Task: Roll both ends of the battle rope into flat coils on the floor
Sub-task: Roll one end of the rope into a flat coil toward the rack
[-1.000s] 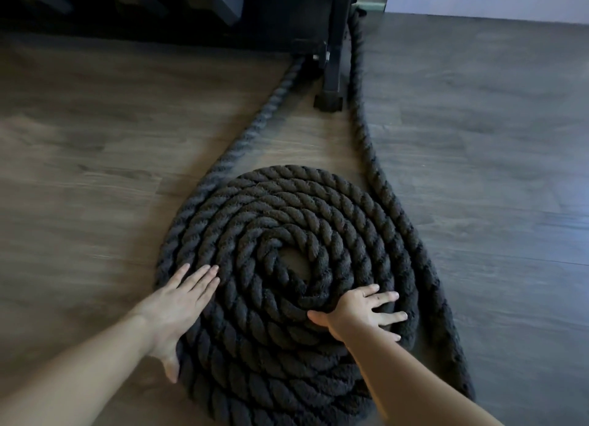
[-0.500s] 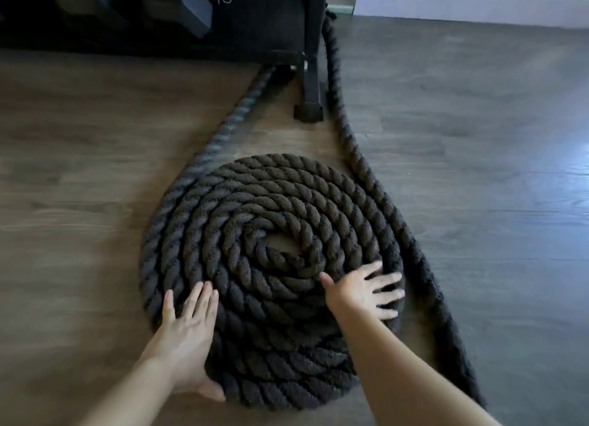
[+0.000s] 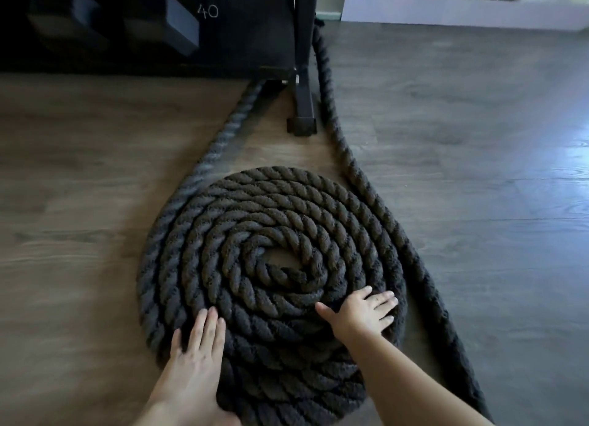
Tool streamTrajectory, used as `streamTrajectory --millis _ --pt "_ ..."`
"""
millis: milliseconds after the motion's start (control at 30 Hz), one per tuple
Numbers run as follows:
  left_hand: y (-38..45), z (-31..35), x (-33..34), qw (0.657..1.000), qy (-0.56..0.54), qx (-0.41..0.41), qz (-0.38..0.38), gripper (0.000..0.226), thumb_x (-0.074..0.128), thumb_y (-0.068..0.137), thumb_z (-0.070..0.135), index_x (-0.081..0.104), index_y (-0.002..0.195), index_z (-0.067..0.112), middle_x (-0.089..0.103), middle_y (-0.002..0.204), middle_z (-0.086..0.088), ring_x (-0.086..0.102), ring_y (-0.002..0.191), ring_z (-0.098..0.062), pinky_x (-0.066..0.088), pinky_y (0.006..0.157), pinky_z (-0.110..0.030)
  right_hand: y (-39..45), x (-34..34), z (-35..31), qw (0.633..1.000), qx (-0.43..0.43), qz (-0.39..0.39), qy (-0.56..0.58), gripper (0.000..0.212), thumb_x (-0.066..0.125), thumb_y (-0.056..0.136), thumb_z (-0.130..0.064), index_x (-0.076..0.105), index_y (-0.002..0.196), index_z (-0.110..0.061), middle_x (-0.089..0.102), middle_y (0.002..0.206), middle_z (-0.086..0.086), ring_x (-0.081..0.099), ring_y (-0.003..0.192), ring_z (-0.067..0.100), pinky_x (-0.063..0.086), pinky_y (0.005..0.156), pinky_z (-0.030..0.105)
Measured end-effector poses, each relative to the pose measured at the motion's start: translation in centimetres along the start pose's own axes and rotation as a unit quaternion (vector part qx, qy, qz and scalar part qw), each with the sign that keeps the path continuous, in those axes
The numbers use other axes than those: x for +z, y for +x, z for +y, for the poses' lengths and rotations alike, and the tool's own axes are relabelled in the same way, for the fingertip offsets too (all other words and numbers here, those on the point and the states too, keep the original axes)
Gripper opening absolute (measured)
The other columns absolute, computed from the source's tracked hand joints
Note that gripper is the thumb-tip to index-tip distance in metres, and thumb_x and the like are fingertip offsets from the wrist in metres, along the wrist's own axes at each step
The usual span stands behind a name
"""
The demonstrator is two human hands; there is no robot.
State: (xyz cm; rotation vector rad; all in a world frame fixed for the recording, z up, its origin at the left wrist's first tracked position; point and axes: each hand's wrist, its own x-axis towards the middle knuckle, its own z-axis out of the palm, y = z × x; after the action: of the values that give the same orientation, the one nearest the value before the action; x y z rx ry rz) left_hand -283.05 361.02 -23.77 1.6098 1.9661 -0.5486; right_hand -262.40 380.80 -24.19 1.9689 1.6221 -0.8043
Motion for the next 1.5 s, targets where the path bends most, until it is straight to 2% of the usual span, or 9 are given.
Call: streamTrajectory --millis 100,200,333,533,733,1000,1133,1233,1500 --pt "0.1 1.2 -1.6 0.998 0.008 -0.002 -0.067 0.158 0.034 0.046 0.107 -0.016 0.152 0.002 -0.018 0.165 -0.015 -0.017 0.152 -0.030 0.011 0.119 -0.062 0.8 -0.9 -0.5 1.000 -0.007 -0.007 -0.004 0.131 0.060 0.076 -0.077 -0.008 0.155 0.002 -0.019 0.156 0.036 -0.018 0.146 0.048 0.003 0.119 0.056" --pt "0.7 -0.4 -3.5 0.994 0.060 0.031 -0.090 0.147 0.056 0.064 0.092 -0.020 0.155 0.005 -0.025 0.164 -0.012 -0.028 0.148 -0.029 -0.008 0.122 -0.056 1.5 -1.4 -1.1 1.000 -0.011 -0.010 -0.021 0.131 0.060 0.076 -0.077 -0.009 0.154 0.002 -0.019 0.155 0.036 -0.018 0.146 0.048 0.003 0.119 0.057" --pt "1.5 -4.2 -4.2 0.993 0.098 0.005 -0.071 0.162 0.043 0.035 0.103 -0.035 0.146 0.015 -0.043 0.154 -0.014 -0.037 0.143 -0.034 -0.010 0.120 -0.059 2.4 -2.1 -1.8 0.999 -0.022 0.000 -0.039 0.131 0.060 0.076 -0.077 -0.008 0.154 0.003 -0.017 0.155 0.037 -0.016 0.146 0.049 0.004 0.119 0.057" --pt "1.8 -3.7 -3.1 0.997 0.011 -0.025 -0.066 0.157 0.036 0.032 0.100 -0.039 0.142 0.018 -0.049 0.152 -0.011 -0.025 0.150 -0.035 0.003 0.122 -0.058 3.9 -3.6 -3.0 0.997 -0.034 -0.011 -0.062 0.132 0.062 0.075 -0.077 -0.008 0.154 0.002 -0.017 0.155 0.037 -0.015 0.146 0.049 0.005 0.120 0.058" --pt "2.6 -2.2 -4.0 0.997 0.024 -0.041 -0.065 0.158 0.048 0.051 0.101 -0.033 0.149 0.008 -0.047 0.152 -0.017 -0.020 0.151 -0.041 0.012 0.121 -0.059 5.8 -5.7 -4.5 0.994 -0.053 -0.015 -0.092 0.131 0.061 0.076 -0.076 -0.009 0.155 0.001 -0.018 0.156 0.035 -0.016 0.147 0.048 0.005 0.120 0.057" --pt "4.1 -1.0 -4.6 0.996 0.016 -0.066 -0.059 0.160 0.045 0.047 0.105 -0.033 0.147 0.007 -0.040 0.156 -0.019 -0.009 0.153 -0.042 0.023 0.120 -0.056 8.5 -8.3 -6.7 0.988 -0.072 -0.023 -0.137 0.135 0.064 0.072 -0.077 -0.010 0.155 -0.001 -0.018 0.157 0.034 -0.015 0.147 0.047 0.006 0.120 0.057" --pt "5.2 -0.7 -6.2 0.993 0.060 -0.064 -0.074 0.155 0.050 0.055 0.100 -0.022 0.154 0.003 -0.028 0.161 -0.024 -0.013 0.151 -0.047 0.000 0.121 -0.063 9.6 -9.3 -7.6 0.984 -0.093 -0.021 -0.153 0.134 0.063 0.073 -0.077 -0.011 0.155 -0.001 -0.019 0.156 0.035 -0.016 0.147 0.048 0.006 0.120 0.058" --pt "6.5 -2.8 -8.0 0.984 0.174 0.007 -0.045 0.145 0.056 0.064 0.092 -0.010 0.157 0.003 -0.025 0.161 -0.024 -0.034 0.142 -0.047 -0.017 0.111 -0.071 10.4 -9.6 -8.0 0.980 -0.120 -0.009 -0.157 0.130 0.061 0.077 -0.074 -0.011 0.155 0.000 -0.020 0.155 0.036 -0.017 0.146 0.049 0.005 0.120 0.059" --pt "7.6 -5.3 -7.4 0.991 0.112 0.029 -0.061 0.135 0.057 0.074 0.083 -0.026 0.152 0.010 -0.034 0.158 -0.020 -0.040 0.140 -0.038 -0.013 0.118 -0.055 12.7 -11.5 -10.4 0.969 -0.158 -0.006 -0.190 0.131 0.058 0.077 -0.076 -0.013 0.154 0.001 -0.021 0.153 0.039 -0.017 0.145 0.052 0.005 0.119 0.059"
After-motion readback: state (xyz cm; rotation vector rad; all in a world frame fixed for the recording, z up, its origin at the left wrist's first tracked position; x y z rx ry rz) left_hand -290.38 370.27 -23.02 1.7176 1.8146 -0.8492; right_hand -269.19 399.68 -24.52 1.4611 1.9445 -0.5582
